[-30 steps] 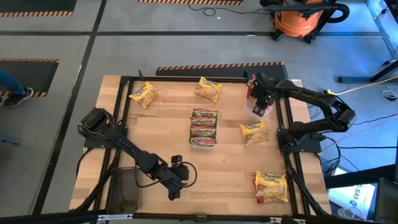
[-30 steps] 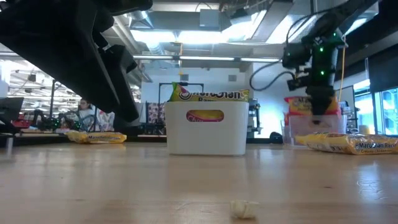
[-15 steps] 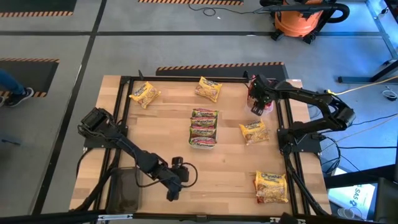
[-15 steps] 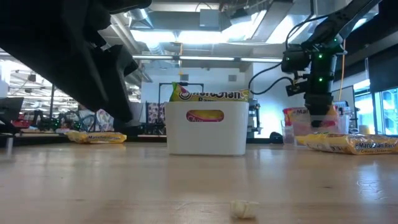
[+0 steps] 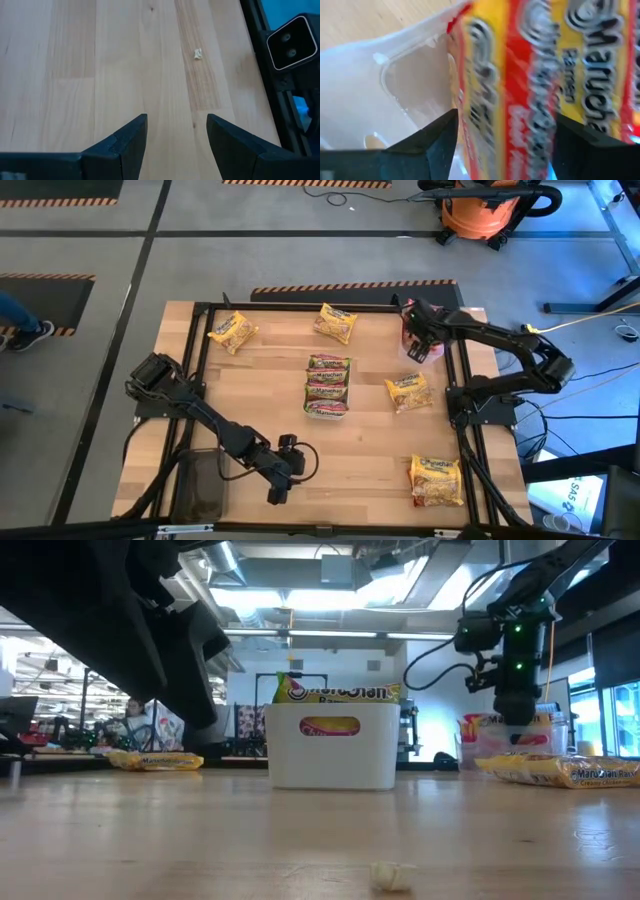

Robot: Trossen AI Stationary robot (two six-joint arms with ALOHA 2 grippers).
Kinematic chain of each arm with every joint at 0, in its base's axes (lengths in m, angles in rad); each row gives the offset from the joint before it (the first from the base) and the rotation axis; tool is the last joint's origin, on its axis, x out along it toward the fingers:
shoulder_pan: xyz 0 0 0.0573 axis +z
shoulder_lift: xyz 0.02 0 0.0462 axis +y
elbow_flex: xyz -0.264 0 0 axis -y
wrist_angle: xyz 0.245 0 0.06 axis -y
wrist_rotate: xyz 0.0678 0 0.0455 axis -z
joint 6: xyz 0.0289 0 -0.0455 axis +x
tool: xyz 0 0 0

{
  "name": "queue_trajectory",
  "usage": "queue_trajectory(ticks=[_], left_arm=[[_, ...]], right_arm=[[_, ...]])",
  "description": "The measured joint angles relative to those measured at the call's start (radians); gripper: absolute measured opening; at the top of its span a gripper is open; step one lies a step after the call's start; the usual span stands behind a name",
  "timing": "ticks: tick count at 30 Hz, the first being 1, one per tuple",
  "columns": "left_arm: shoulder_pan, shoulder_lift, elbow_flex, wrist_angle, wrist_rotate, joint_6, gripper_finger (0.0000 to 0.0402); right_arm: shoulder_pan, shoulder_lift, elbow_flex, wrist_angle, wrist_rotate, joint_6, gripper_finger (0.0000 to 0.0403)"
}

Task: Sort Maruchan noodles
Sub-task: Put the red noodle pack into the transparent bin

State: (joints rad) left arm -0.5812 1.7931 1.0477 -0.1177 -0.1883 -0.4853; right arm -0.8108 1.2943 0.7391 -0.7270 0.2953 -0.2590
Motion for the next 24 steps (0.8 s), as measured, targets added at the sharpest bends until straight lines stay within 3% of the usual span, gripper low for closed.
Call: queue_trajectory(ticks=[6, 14, 24], left_arm=[[0.000, 0.000, 0.000, 0.001, 0.000, 0.000, 0.0199], [0.000, 0.000, 0.000, 0.008, -0.005, -0.003, 0.0199], [0.000, 0.000, 0.000, 0.010, -0.009, -0.010, 0.0199]], right_arm=[[0.000, -0.079, 0.000, -0.026, 0.023, 0.036, 0.0239], [-0.001, -0.104, 0.001, 0.013, 0.209, 0.102, 0.0220], [0.000, -0.070, 0.005, 0.071, 0.134, 0.129, 0.0200]])
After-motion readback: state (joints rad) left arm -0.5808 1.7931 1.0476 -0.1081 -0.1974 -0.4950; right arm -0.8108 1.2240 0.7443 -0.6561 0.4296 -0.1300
